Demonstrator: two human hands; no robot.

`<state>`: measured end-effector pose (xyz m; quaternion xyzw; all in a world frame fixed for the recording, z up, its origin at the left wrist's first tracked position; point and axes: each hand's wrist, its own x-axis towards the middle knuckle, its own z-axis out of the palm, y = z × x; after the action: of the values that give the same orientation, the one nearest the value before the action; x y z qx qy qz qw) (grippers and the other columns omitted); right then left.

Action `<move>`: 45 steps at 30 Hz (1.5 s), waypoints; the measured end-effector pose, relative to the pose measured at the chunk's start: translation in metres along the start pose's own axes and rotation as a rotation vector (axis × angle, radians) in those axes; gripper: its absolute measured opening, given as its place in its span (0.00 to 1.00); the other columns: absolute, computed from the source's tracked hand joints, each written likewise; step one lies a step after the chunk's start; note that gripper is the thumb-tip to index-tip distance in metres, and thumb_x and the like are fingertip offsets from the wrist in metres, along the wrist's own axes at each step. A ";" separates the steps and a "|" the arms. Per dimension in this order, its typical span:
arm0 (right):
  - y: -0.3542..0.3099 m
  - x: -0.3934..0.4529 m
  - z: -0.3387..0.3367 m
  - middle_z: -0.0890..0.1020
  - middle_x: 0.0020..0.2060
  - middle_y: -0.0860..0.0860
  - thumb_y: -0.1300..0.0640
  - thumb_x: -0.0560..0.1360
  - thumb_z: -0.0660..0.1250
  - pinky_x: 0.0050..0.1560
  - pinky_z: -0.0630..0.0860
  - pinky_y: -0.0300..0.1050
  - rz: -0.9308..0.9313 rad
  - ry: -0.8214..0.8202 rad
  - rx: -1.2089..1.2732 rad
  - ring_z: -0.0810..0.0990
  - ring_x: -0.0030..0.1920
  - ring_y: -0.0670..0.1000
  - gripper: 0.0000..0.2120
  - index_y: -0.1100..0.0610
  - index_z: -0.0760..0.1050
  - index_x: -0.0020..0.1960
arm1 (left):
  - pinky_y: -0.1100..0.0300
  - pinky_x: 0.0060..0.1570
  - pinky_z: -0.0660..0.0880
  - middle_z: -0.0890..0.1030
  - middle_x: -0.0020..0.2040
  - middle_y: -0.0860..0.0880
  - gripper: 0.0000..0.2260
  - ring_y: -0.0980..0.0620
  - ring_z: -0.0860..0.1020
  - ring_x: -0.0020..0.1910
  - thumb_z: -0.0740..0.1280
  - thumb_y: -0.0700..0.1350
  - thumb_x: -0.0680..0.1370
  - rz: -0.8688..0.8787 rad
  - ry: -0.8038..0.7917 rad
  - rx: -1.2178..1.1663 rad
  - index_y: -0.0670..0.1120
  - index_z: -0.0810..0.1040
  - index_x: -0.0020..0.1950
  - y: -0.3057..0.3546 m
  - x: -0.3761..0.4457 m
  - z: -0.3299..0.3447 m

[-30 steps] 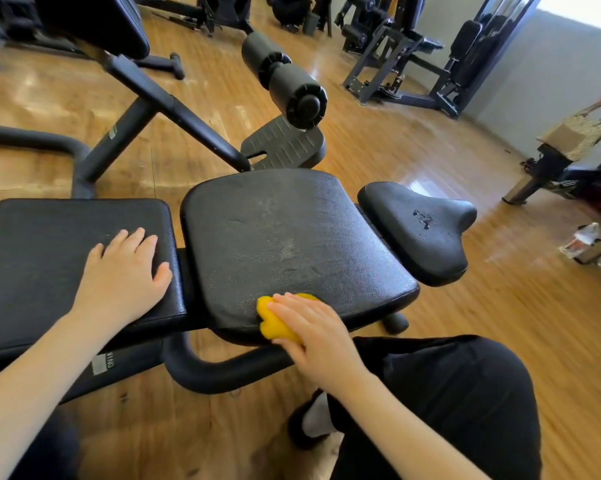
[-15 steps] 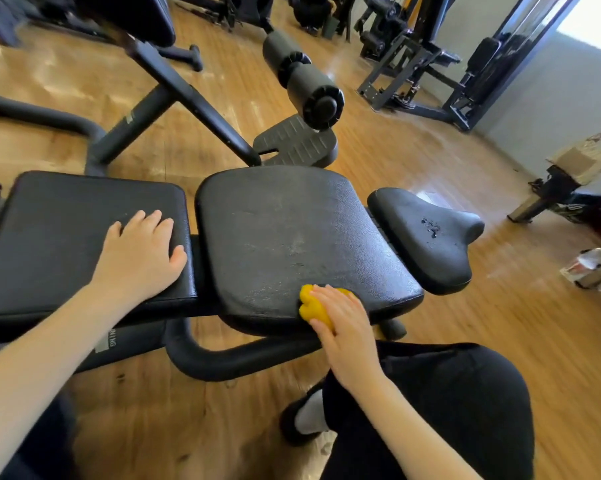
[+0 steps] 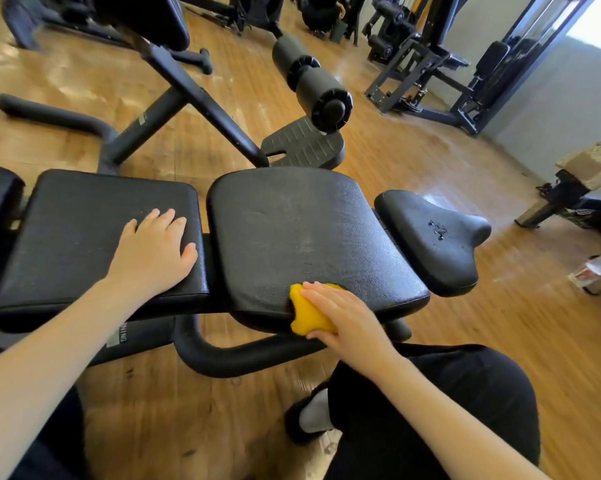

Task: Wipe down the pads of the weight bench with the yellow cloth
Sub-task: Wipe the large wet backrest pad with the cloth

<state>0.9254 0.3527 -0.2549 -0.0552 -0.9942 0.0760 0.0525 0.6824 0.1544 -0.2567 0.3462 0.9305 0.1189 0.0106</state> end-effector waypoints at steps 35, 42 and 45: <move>0.140 -0.065 -0.040 0.74 0.58 0.50 0.70 0.68 0.70 0.57 0.66 0.42 0.697 0.137 0.511 0.72 0.58 0.49 0.33 0.54 0.65 0.70 | 0.45 0.70 0.55 0.61 0.74 0.44 0.23 0.45 0.56 0.73 0.55 0.49 0.79 -0.011 -0.030 0.000 0.42 0.61 0.73 0.003 -0.006 -0.004; 0.158 -0.063 -0.025 0.80 0.37 0.43 0.61 0.77 0.62 0.48 0.73 0.43 0.814 0.334 0.816 0.76 0.38 0.43 0.16 0.51 0.70 0.63 | 0.44 0.68 0.57 0.63 0.73 0.42 0.22 0.43 0.58 0.73 0.57 0.47 0.78 -0.007 -0.003 -0.015 0.40 0.64 0.71 0.006 -0.008 -0.005; 0.157 -0.054 -0.018 0.77 0.21 0.43 0.57 0.78 0.60 0.41 0.70 0.43 0.884 0.440 0.895 0.74 0.27 0.39 0.14 0.59 0.70 0.62 | 0.44 0.67 0.58 0.65 0.72 0.41 0.22 0.42 0.60 0.72 0.58 0.46 0.78 -0.010 0.008 -0.020 0.40 0.66 0.70 0.008 -0.009 -0.005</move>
<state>0.9964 0.5029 -0.2666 -0.4448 -0.7165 0.4829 0.2359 0.6939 0.1531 -0.2511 0.3411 0.9310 0.1296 0.0109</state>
